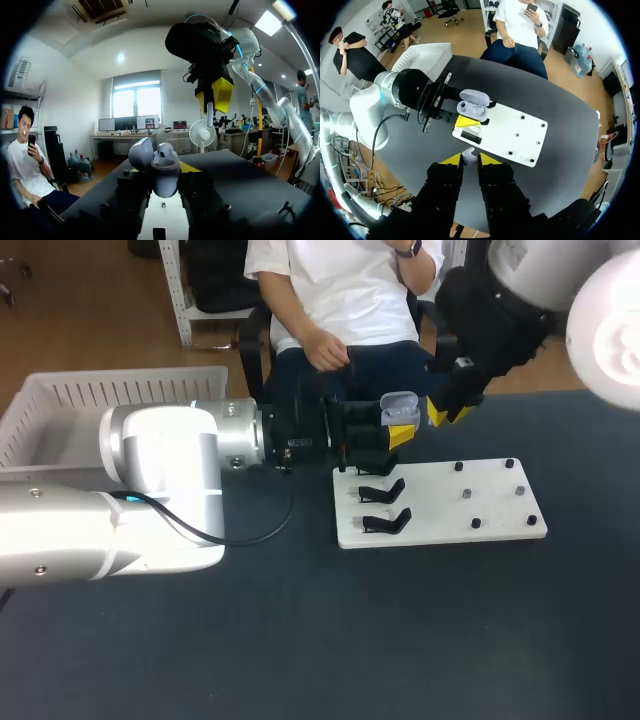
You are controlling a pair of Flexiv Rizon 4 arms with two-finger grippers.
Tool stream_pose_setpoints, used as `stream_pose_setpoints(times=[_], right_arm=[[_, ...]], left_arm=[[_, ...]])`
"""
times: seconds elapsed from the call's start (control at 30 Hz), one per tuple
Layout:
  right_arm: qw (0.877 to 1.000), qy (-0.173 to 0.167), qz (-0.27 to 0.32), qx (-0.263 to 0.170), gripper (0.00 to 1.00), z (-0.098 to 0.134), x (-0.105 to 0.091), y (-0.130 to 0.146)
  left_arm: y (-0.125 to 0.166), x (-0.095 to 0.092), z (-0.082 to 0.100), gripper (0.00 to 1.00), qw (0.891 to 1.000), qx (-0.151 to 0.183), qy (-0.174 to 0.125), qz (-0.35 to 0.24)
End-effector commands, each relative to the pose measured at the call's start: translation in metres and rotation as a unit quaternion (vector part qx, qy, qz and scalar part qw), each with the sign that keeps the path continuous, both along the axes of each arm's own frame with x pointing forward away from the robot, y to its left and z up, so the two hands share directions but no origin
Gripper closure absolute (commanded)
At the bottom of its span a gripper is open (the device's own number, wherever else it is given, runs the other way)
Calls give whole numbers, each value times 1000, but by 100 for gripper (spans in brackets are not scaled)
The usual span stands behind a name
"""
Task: Pick up each earbud case from the left stands, insert the matching earbuds, close the lid, and place the case in the box.
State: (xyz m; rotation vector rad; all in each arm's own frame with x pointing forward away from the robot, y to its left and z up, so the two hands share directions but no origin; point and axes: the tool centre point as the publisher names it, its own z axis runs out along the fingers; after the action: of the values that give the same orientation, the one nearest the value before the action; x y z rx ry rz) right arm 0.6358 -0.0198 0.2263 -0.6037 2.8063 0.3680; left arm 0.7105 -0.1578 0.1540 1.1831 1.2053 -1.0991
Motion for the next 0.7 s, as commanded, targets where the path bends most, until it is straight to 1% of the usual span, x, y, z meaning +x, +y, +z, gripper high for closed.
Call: stream_pose_setpoints(times=[0.03, 0.07, 0.33, 0.37, 0.43, 0.5, 0.57, 0.7], right_arm=[[1000, -20, 0, -9, 100, -2, -3, 10], [1000, -21, 2, -15, 100, -1, -2, 11], [999, -39, 23, -23, 100, -3, 9, 22], [998, -51, 26, -24, 100, -3, 10, 24], [997, -58, 30, -26, 100, -3, 14, 27], [997, -59, 33, -26, 100, -4, 18, 30], [997, -67, 40, -28, 100, -5, 22, 33], [996, -67, 55, -30, 100, -7, 27, 40]], left_arm=[[0, -2, 0, 100, 1000, -1, -1, 4], [0, -2, 0, 100, 1000, -1, -1, 4], [0, -2, 0, 100, 1000, -1, -1, 4], [0, -2, 0, 100, 1000, -1, -1, 4], [0, -2, 0, 100, 1000, -1, -1, 4], [0, -2, 0, 100, 1000, -1, -1, 4], [0, -2, 0, 100, 1000, -1, -1, 4], [0, -2, 0, 100, 1000, -1, -1, 4]])
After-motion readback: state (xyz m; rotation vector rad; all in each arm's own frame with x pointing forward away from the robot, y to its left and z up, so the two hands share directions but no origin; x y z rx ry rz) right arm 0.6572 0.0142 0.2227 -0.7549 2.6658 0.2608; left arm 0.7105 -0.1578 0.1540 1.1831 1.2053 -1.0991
